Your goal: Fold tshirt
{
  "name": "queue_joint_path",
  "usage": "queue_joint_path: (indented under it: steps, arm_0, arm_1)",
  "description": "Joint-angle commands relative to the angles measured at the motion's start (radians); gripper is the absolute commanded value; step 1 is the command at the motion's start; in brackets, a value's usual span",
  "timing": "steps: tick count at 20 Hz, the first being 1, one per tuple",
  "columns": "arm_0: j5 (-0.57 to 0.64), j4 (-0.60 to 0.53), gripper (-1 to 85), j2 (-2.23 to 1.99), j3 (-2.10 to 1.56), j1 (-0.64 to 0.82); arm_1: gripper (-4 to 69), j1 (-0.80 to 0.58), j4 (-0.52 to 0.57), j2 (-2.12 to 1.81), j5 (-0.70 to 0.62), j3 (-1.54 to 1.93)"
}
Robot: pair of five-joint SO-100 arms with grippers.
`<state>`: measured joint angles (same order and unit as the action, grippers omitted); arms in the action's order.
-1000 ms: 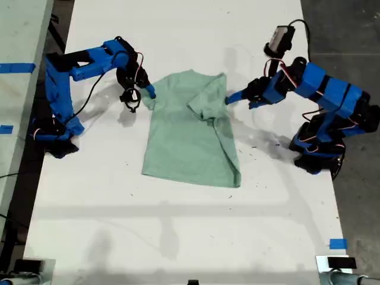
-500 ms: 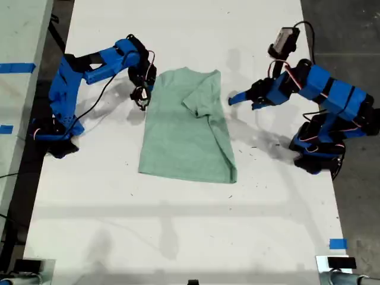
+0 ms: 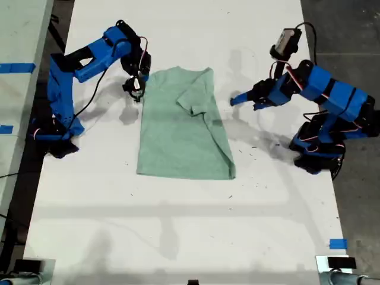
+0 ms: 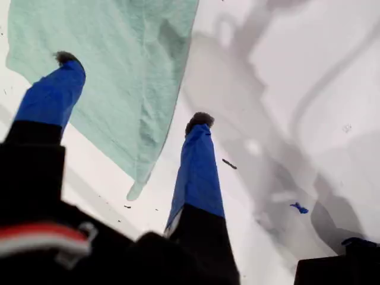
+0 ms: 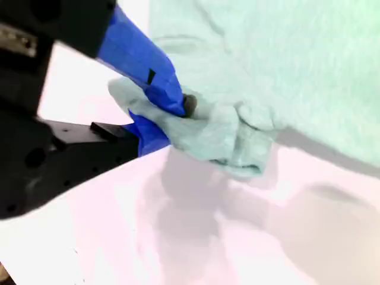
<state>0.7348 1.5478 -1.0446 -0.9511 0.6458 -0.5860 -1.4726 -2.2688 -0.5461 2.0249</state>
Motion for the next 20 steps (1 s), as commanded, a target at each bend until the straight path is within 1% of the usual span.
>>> queue_joint_path:
  steps: [1,3,9,11,12,13,14,15,16,18,20]
  arm_0:
    - [0.055,-0.083,0.0,-0.118,0.103,-0.109]
    - [0.087,-0.166,0.0,-0.107,0.146,-0.175]
    - [0.110,-0.428,0.0,0.083,0.209,-0.316]
    - [0.104,-0.535,0.0,0.155,0.222,-0.337]
    - [0.100,-0.563,0.0,0.209,0.244,-0.333]
    - [0.091,-0.586,4.0,0.256,0.256,-0.318]
    - [0.087,-0.603,20.0,0.288,0.256,-0.308]
    - [0.087,-0.603,28.7,0.305,0.256,-0.302]
    - [0.089,-0.578,30.8,0.304,0.256,-0.296]
    - [0.091,-0.488,32.5,0.235,0.249,-0.278]
    - [0.095,-0.357,32.2,0.112,0.244,-0.252]
  arm_1:
    - [31.7,-0.018,0.021,-0.040,-0.015,0.000]
    - [31.6,-0.018,0.032,-0.040,-0.015,0.012]
    - [31.6,-0.008,0.058,-0.052,0.002,0.067]
    - [31.6,-0.003,0.066,-0.061,0.009,0.086]
    - [31.6,0.000,0.067,-0.064,0.014,0.095]
    - [31.6,0.003,0.069,-0.066,0.018,0.100]
    - [31.6,0.006,0.072,-0.067,0.021,0.104]
    - [31.6,0.008,0.072,-0.067,0.023,0.107]
    - [31.6,0.009,0.074,-0.067,0.026,0.110]
    - [31.6,0.009,0.078,-0.069,0.028,0.115]
    - [31.6,0.011,0.081,-0.069,0.031,0.117]
